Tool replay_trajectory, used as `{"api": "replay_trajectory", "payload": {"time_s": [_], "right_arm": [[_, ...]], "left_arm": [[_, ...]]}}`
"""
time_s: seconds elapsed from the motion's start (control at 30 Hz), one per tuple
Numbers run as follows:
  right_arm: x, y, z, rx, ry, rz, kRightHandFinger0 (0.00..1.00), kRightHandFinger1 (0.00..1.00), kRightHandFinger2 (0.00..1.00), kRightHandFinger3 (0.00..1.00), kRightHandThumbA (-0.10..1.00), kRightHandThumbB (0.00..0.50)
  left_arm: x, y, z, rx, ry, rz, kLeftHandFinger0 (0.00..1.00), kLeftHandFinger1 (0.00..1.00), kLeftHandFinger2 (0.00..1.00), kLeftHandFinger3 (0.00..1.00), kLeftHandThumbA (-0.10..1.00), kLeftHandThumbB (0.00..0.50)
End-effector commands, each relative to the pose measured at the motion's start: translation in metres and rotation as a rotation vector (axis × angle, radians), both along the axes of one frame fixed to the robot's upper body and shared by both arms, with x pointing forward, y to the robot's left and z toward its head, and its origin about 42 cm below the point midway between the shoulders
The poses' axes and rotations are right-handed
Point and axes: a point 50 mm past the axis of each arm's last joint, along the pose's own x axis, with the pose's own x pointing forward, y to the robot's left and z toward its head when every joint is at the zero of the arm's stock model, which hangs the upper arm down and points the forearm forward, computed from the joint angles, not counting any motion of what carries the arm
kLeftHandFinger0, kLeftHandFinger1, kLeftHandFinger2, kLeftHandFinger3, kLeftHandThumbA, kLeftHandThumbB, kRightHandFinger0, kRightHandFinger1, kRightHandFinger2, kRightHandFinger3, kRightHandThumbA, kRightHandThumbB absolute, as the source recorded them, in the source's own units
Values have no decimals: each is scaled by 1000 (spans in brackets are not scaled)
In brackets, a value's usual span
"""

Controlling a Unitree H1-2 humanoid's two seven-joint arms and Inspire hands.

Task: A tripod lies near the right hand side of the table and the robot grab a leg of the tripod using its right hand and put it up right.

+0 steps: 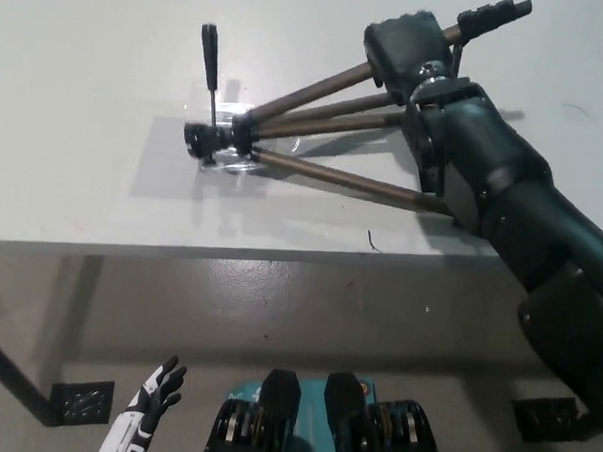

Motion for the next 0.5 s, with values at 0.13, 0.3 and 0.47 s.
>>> {"api": "replay_trajectory", "payload": {"time_s": [0.13,0.3,0.47], "right_arm": [[3,-2,126,900,-338,97,0,170,654,557,-100,9],[3,-3,161,1187,-331,36,0,23,419,543,0,23],[3,-22,188,1414,-346,17,0,0,447,533,-26,20]], "left_arm": [[-10,-3,3,30,-30,-51,1000,1000,1000,1000,1000,381],[-13,-4,2,52,-31,-49,1000,1000,1000,1000,1000,372],[-14,-4,1,58,-33,-60,1000,1000,1000,1000,1000,357]]}}
